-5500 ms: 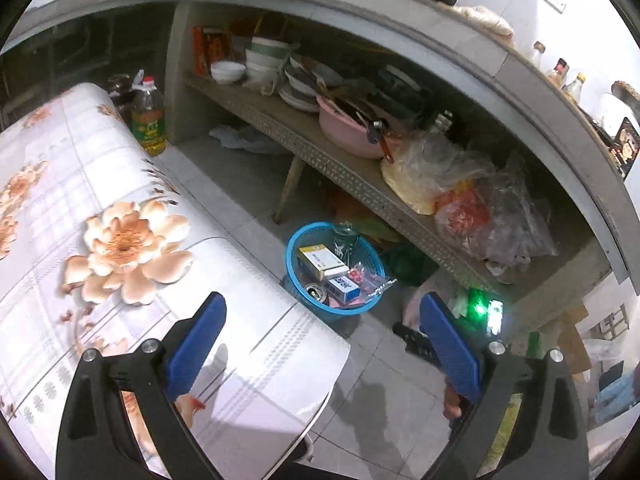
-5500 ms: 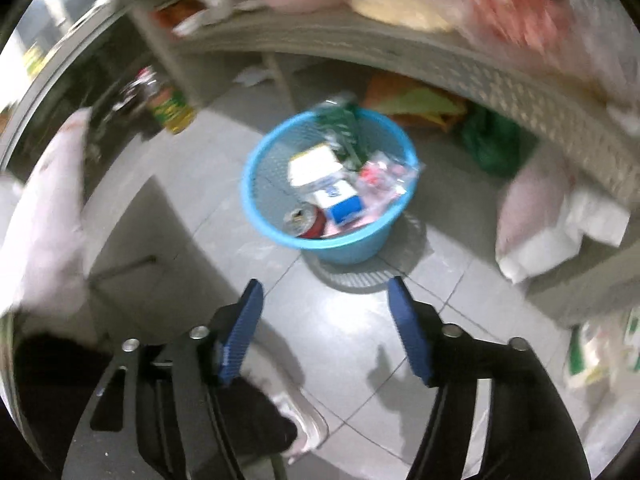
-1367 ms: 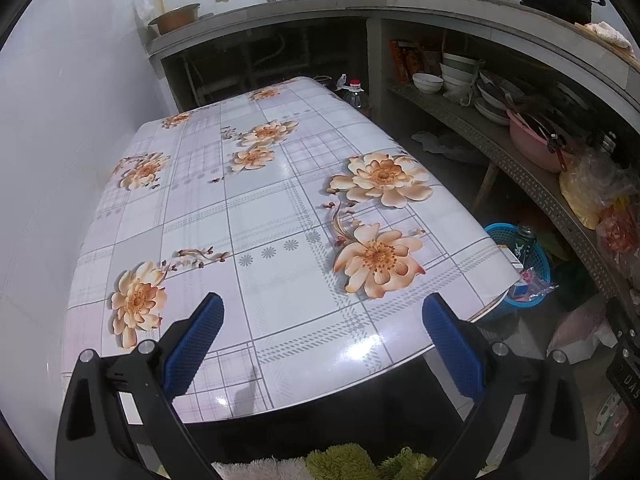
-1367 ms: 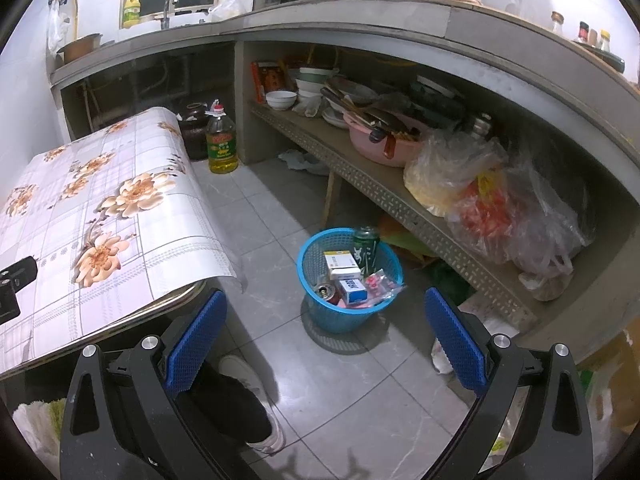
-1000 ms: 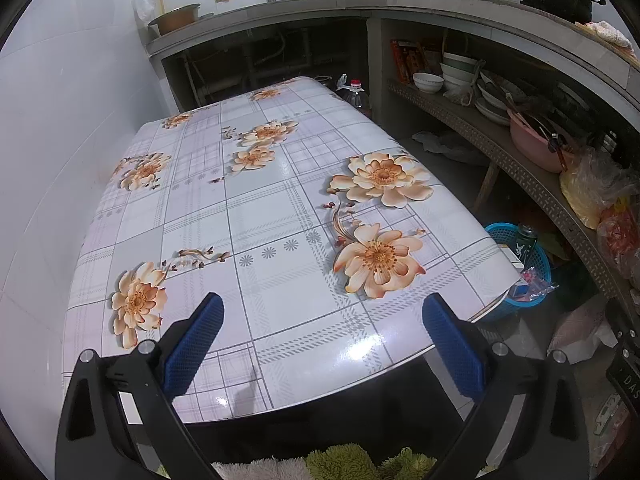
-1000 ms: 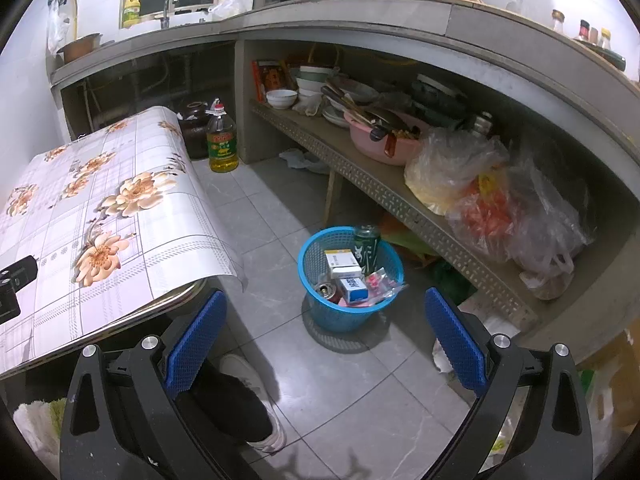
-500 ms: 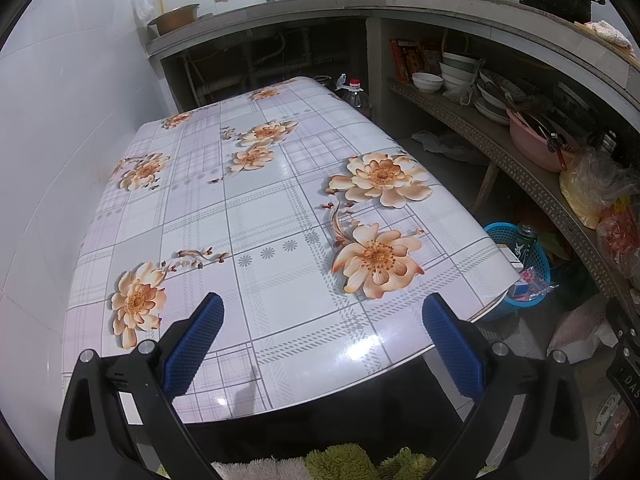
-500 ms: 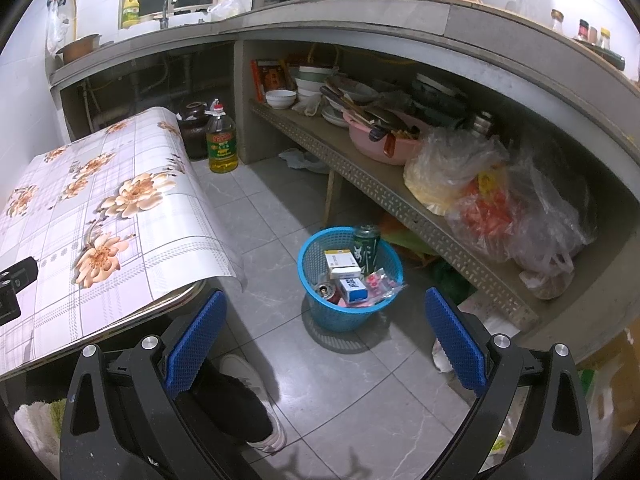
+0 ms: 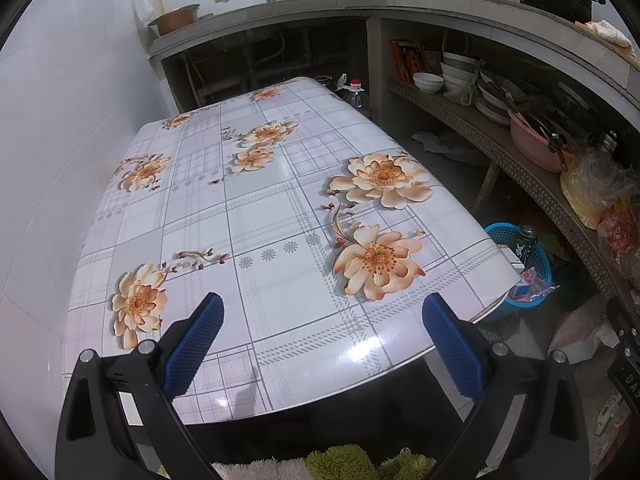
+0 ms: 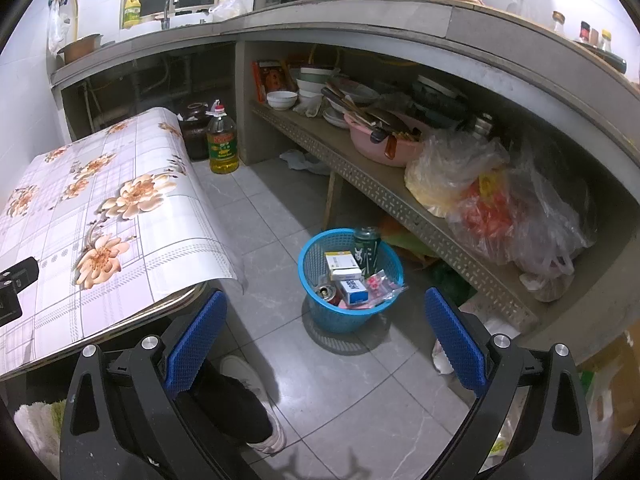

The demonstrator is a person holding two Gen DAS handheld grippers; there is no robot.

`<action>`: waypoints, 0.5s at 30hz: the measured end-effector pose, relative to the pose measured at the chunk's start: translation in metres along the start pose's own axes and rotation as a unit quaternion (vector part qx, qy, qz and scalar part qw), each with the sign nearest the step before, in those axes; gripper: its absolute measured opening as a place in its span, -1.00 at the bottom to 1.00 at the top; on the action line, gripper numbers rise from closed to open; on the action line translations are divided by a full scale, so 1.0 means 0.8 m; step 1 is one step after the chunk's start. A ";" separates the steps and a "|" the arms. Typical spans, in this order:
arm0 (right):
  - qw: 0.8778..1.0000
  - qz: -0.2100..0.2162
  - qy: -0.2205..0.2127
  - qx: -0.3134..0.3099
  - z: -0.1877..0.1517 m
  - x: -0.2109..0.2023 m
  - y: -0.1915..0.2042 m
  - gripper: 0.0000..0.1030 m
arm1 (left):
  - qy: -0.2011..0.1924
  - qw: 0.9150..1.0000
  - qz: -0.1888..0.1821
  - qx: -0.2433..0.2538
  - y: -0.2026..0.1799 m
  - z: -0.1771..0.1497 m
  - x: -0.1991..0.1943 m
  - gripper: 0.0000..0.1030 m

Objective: Collect trash

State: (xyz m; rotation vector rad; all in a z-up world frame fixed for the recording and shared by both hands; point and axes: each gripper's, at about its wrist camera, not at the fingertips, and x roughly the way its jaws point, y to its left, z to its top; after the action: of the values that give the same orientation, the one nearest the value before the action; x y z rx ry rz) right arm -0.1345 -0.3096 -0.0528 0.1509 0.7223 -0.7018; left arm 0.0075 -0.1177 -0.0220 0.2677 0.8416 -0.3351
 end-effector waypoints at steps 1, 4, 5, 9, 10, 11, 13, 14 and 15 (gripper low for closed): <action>1.000 0.000 0.000 0.000 0.000 0.000 0.000 0.85 | -0.001 1.000 0.001 0.000 0.000 0.000 0.000 0.89; 1.000 0.001 0.001 -0.001 0.001 0.001 0.001 0.85 | 0.001 1.000 0.001 0.001 0.000 0.001 0.002 0.89; 1.000 0.001 0.002 -0.001 0.002 0.001 0.002 0.85 | 0.001 1.000 0.001 0.001 0.000 0.001 0.002 0.89; 1.000 0.001 0.002 0.000 0.001 0.001 0.002 0.85 | 0.002 1.000 0.001 0.001 0.001 0.001 0.003 0.89; 1.000 0.001 0.002 0.000 0.002 0.001 0.002 0.85 | 0.002 1.000 0.001 0.001 0.001 0.001 0.003 0.89; 1.000 0.001 0.002 -0.001 0.002 0.001 0.002 0.85 | 0.002 1.000 0.001 0.001 0.001 0.001 0.003 0.89; 1.000 0.001 0.002 -0.001 0.002 0.001 0.002 0.85 | 0.002 1.000 0.001 0.001 0.001 0.001 0.003 0.89; 1.000 0.002 0.002 -0.001 0.002 0.001 0.002 0.85 | 0.002 1.000 0.001 0.001 0.001 0.001 0.003 0.89; 1.000 0.001 0.002 -0.001 0.001 0.001 0.003 0.85 | 0.002 1.000 0.001 0.002 0.001 0.001 0.003 0.89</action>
State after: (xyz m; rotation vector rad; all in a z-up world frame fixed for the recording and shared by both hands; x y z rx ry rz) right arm -0.1322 -0.3088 -0.0525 0.1506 0.7261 -0.6993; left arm 0.0100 -0.1178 -0.0236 0.2726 0.8449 -0.3339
